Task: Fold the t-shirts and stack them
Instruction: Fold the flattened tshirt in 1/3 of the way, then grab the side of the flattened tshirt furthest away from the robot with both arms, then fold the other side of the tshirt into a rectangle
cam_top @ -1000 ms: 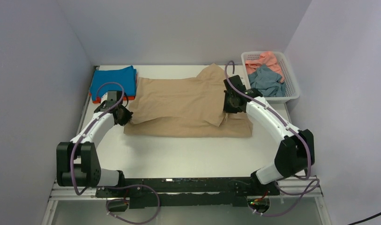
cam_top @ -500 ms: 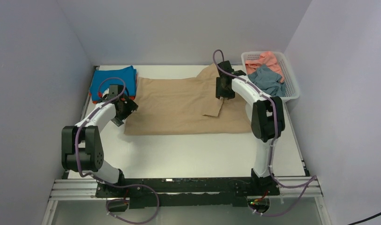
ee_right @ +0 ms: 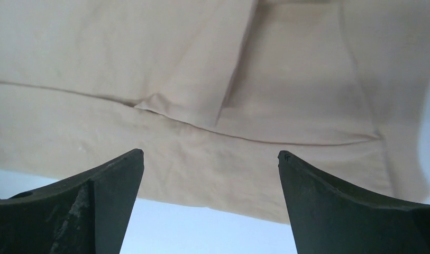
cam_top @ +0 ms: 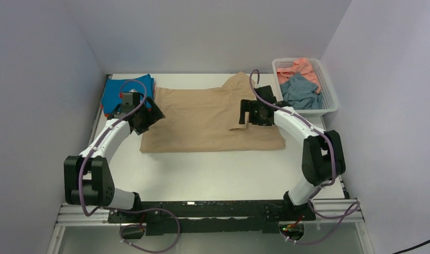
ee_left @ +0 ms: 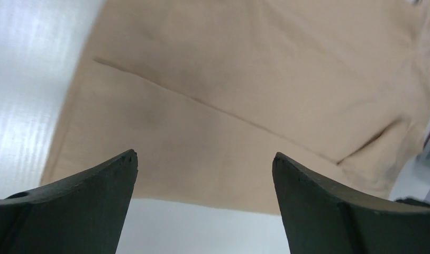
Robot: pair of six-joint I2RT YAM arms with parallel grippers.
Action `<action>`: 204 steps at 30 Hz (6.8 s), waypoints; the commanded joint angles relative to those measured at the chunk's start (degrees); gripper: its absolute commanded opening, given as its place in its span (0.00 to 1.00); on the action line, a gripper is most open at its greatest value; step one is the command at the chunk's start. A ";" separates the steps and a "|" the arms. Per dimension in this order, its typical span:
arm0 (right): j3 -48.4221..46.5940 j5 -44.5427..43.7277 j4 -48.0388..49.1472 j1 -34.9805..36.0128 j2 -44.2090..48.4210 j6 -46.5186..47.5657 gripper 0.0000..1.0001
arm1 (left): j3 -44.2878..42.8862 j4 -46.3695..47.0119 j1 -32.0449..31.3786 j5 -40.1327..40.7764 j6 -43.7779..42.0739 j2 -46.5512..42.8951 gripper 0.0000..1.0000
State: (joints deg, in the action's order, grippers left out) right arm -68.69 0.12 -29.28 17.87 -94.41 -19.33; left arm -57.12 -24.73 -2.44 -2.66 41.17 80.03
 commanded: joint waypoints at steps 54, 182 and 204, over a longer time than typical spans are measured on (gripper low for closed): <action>31.74 4.07 11.68 3.95 13.58 -15.08 1.00 | 28.98 4.57 -7.43 -5.49 2.46 -4.39 0.99; -10.20 -4.49 26.07 0.32 -12.30 10.59 0.00 | -10.77 4.98 0.73 -2.10 -25.23 15.59 0.00; 20.90 -2.53 17.73 2.44 27.95 5.94 0.00 | 18.45 11.08 -2.59 2.48 -16.50 -13.33 0.00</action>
State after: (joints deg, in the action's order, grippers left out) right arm -49.34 -2.66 -10.55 20.14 -71.96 -11.62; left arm -42.19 -16.78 -4.58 -1.21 20.97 71.18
